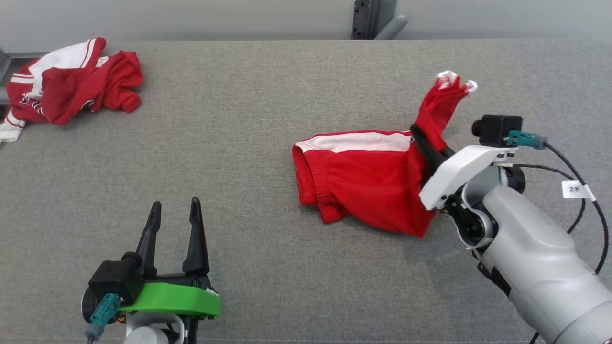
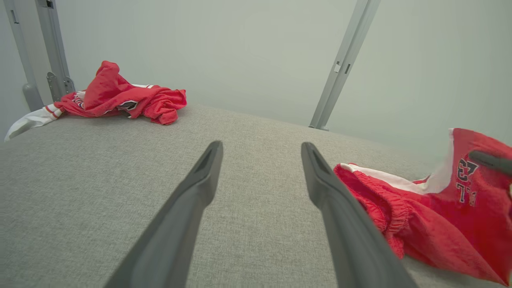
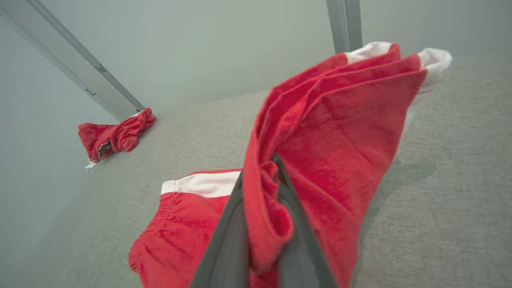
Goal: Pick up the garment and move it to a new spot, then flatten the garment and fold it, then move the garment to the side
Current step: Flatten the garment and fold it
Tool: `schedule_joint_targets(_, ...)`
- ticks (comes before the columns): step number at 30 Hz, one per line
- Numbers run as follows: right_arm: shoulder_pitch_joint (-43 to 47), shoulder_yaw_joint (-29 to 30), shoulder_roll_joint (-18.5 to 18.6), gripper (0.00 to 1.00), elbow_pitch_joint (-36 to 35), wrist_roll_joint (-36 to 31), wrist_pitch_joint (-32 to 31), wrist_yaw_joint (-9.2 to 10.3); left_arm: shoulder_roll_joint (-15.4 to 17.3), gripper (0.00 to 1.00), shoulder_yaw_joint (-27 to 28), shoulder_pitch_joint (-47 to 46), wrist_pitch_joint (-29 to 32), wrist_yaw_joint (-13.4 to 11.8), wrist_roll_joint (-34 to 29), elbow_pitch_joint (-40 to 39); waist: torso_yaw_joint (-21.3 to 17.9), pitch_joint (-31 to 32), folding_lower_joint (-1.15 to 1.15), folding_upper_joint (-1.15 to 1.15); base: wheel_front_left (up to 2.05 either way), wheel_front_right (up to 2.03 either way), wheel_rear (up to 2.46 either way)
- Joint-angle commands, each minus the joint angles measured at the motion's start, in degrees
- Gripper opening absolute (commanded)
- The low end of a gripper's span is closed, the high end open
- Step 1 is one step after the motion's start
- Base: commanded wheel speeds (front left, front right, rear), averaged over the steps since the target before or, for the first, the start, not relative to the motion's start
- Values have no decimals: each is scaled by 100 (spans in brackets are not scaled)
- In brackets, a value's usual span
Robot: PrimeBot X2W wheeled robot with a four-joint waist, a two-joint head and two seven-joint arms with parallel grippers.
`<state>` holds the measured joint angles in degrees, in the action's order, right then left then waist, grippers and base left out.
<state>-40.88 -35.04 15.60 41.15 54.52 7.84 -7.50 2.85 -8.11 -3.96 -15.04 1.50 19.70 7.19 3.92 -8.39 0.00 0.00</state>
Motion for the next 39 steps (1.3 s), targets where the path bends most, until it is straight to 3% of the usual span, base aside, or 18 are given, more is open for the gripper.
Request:
schedule_joint_targets(1, -42, -80, -59, 0, -101, -79, -48, 2, 8, 100, -12, -59, -15, -11, 49, 8, 82, 32, 0, 0, 0, 0, 0)
schedule_joint_targets(11, 122, -645, -562, 0, -233, -327, -429, 2, 8, 100, -90, -107, -15, -66, 155, -31, 430, 22, 0, 0, 0, 0, 0)
schedule_joint_targets(26, 138, -1151, -701, 0, 23, -601, -466, 2, 8, 100, -77, -123, -16, -133, 210, -76, 563, -45, 0, 0, 0, 0, 0)
schedule_joint_targets(27, 127, -1177, -697, 4, 49, -640, -438, 2, 8, 100, -79, -120, -15, -133, 210, -79, 555, -46, 0, 0, 0, 0, 0)
schedule_joint_targets(28, 126, -1194, -708, 27, 68, -664, -412, 2, 8, 100, -77, -118, -15, -136, 211, -81, 546, -48, 0, 0, 0, 0, 0)
schedule_joint_targets(30, 114, -1229, -719, 100, 112, -758, -324, 2, 8, 100, -80, -120, -15, -135, 211, -89, 527, -49, 0, 0, 0, 0, 0)
schedule_joint_targets(39, 280, -1337, -693, 100, -60, -972, 33, 2, 8, 100, -80, -98, -15, -154, 199, -89, 441, -19, 0, 0, 0, 0, 0)
